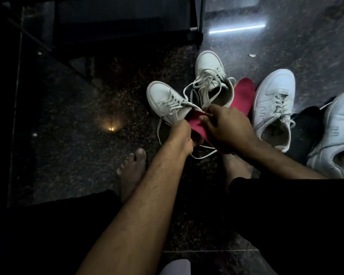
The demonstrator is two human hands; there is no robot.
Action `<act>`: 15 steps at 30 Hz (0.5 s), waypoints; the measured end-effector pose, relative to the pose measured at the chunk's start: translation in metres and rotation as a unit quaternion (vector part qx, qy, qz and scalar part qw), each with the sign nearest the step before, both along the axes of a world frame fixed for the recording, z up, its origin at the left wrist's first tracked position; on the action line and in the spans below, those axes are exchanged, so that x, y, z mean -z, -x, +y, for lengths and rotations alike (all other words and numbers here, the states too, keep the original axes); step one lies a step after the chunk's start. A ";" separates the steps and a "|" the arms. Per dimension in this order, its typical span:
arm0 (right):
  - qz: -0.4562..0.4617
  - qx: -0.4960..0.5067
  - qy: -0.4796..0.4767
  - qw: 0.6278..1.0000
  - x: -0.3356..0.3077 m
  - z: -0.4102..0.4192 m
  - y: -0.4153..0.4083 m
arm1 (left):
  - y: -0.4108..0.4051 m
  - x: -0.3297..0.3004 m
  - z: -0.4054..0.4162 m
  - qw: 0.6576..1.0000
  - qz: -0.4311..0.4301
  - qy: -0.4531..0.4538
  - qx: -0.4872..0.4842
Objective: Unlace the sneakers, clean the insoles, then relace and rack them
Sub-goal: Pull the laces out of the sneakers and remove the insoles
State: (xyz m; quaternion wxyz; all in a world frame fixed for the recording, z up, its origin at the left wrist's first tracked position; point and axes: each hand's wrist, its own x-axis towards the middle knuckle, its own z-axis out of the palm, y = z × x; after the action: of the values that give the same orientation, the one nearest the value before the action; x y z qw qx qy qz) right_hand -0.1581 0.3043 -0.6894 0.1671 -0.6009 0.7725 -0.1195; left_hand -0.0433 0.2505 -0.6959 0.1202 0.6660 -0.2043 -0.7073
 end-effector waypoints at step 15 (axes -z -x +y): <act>0.069 -0.129 0.036 0.989 -0.018 -0.015 -0.009 | -0.003 0.006 -0.011 0.998 0.012 0.006 0.054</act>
State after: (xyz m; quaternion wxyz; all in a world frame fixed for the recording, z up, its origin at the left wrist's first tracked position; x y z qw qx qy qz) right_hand -0.1487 0.2894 -0.6717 0.1056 -0.7076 0.6938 -0.0824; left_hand -0.0403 0.2391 -0.7015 0.0886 0.6447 -0.2430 -0.7194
